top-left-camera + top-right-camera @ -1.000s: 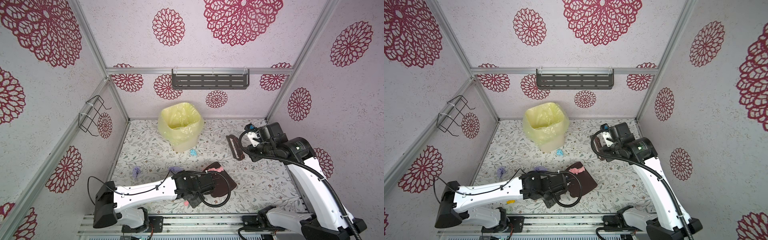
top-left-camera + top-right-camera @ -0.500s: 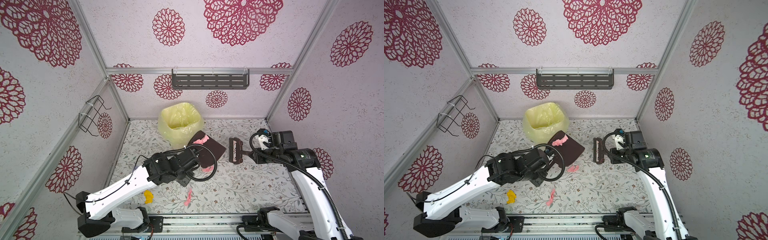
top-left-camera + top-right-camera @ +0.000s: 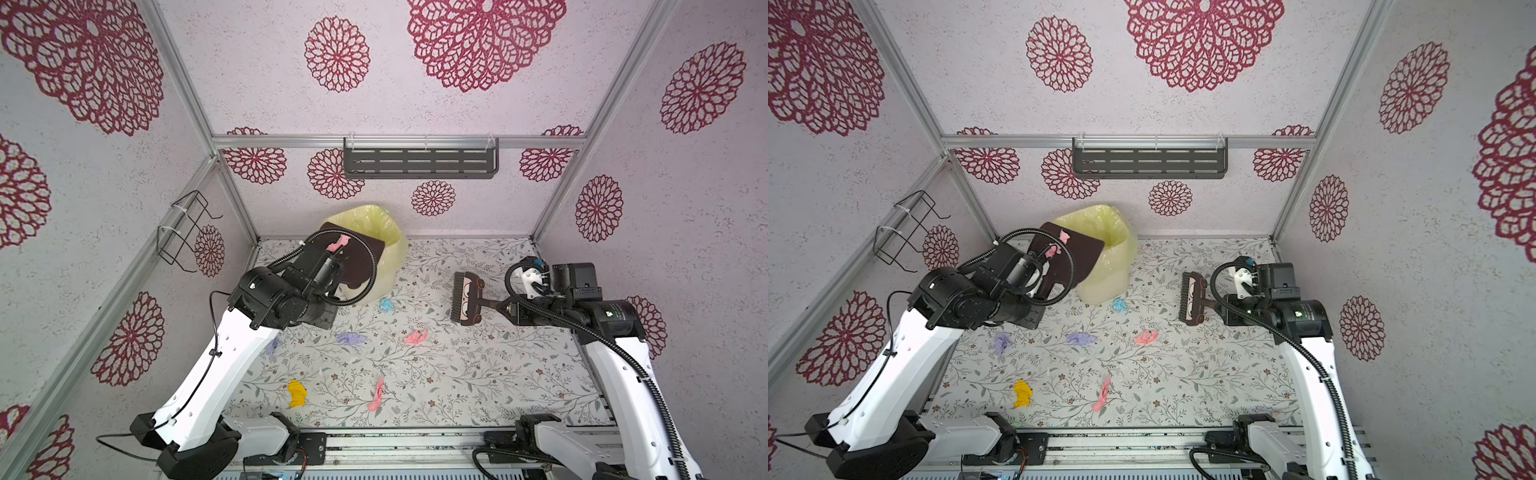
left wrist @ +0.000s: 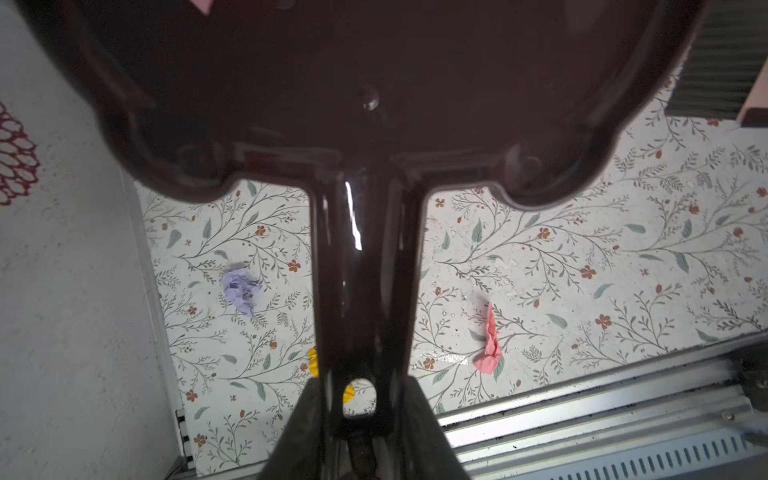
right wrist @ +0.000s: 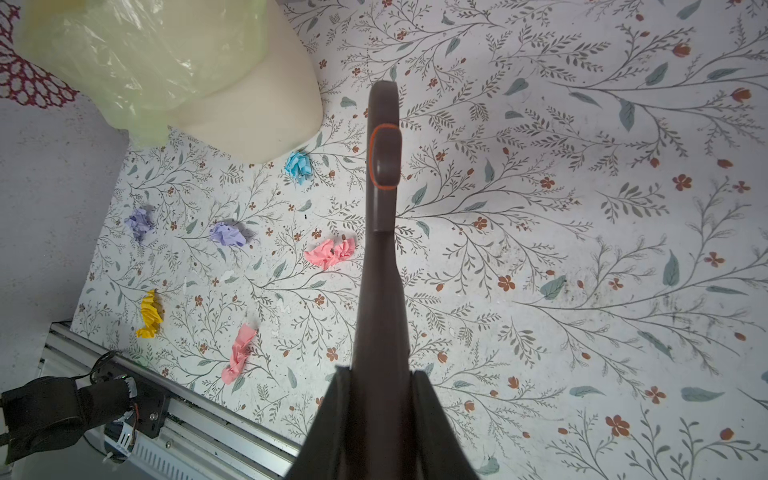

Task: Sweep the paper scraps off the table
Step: 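Lift the dustpan toward the bin with left while right withdraws the brush, then tip the dustpan over the yellow-bagged bin with the left gripper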

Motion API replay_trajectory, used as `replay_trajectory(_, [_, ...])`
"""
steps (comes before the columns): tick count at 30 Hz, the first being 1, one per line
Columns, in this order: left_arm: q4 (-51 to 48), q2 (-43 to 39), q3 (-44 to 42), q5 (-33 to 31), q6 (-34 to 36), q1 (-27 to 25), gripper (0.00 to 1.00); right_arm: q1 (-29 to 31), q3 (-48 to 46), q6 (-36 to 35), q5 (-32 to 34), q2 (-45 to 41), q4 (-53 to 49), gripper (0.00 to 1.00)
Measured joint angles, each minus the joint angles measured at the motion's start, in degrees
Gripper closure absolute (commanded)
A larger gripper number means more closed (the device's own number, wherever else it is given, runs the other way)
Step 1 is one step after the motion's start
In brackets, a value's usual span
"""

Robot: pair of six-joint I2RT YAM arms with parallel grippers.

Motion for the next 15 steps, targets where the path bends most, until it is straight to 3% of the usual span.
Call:
replay_trajectory(8, [-1.2,6.0,7.6,1.5,5.8,13.2,1.0,-1.9,-2.6,0.0,-2.3,-0.8,0.5,1.0])
replay_trajectory(15, [-2.0,14.4,15.2,1.6,10.1,18.3,1.0,-2.8,-3.1,-0.1,-3.3,-1.4,0.8,1.0])
